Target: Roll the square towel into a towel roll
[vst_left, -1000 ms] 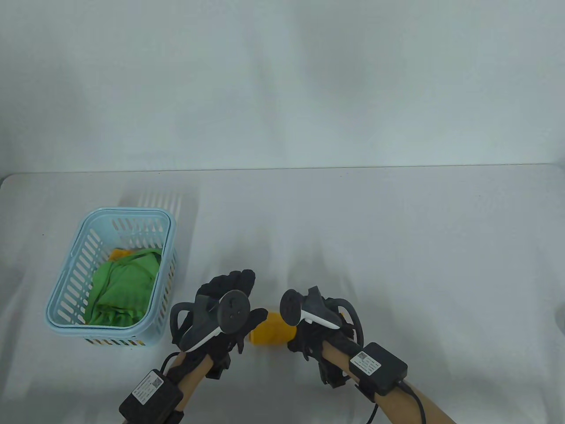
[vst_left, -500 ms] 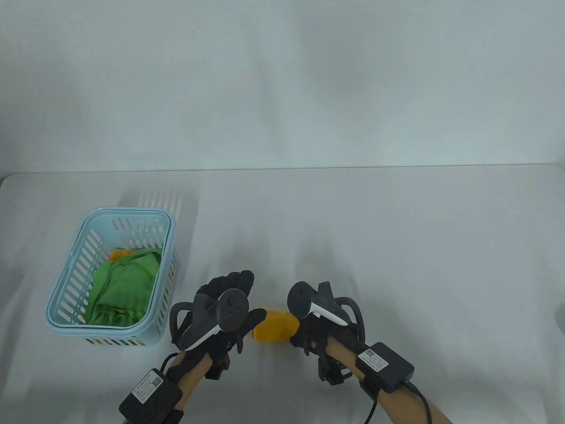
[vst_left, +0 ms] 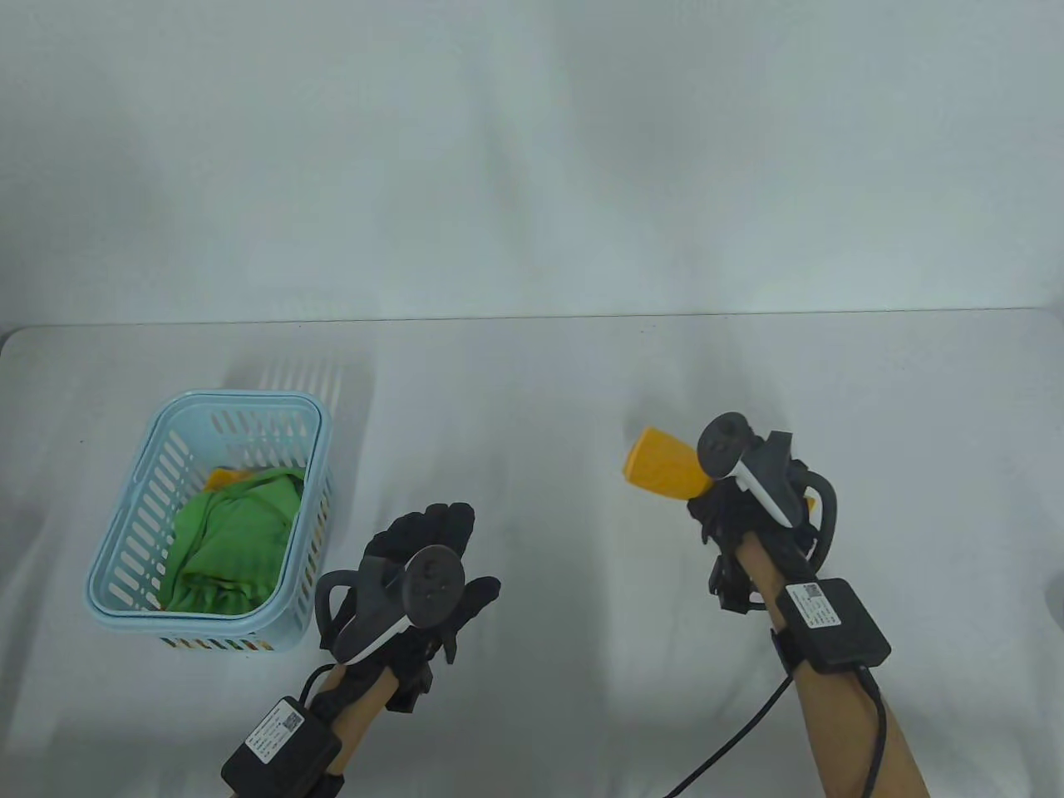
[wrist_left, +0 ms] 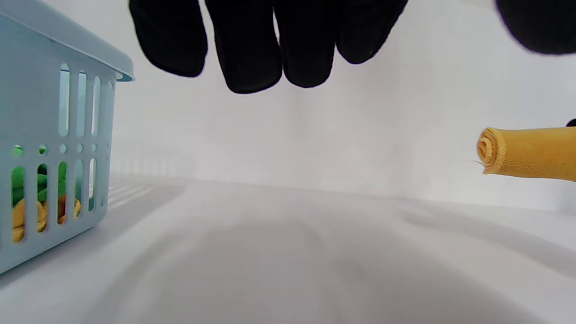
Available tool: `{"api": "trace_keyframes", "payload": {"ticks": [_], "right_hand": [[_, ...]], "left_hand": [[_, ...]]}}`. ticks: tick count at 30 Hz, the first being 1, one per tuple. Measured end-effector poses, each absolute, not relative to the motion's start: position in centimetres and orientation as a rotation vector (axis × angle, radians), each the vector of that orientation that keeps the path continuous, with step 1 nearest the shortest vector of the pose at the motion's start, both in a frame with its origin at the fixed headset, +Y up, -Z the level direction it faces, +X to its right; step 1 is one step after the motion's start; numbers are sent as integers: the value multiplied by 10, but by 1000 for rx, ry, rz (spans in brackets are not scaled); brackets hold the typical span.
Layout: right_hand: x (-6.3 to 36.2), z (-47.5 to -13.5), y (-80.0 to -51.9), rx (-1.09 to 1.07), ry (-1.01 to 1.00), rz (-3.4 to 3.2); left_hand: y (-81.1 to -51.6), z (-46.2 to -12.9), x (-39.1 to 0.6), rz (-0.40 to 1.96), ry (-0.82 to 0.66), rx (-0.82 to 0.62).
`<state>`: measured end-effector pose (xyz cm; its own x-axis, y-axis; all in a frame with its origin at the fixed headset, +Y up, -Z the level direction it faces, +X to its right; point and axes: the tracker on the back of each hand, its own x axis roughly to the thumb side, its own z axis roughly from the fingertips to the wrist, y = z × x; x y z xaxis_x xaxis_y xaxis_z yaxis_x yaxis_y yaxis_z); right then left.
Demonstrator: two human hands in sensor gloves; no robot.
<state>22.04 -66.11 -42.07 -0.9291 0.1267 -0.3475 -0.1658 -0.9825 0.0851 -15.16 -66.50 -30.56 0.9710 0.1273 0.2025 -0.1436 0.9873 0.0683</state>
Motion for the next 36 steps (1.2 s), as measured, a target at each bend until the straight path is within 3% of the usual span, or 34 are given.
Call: {"api": "trace_keyframes", "payload": {"ticks": [9,12,26,36], "right_hand": [[304,-451,-700,-930,-10,2888],[321,-453,-717,-1007,33,2881],[343,-464,-757,-1042,187,2765],[345,-459,-749,-1028,239,2789]], "left_hand": [[-668,-305,-151,163,-205,53],[-670,-306,-148,161,-210,40],[-673,-306,-146,156,-218,34],[-673,-306,-146,157,-218,26]]}}
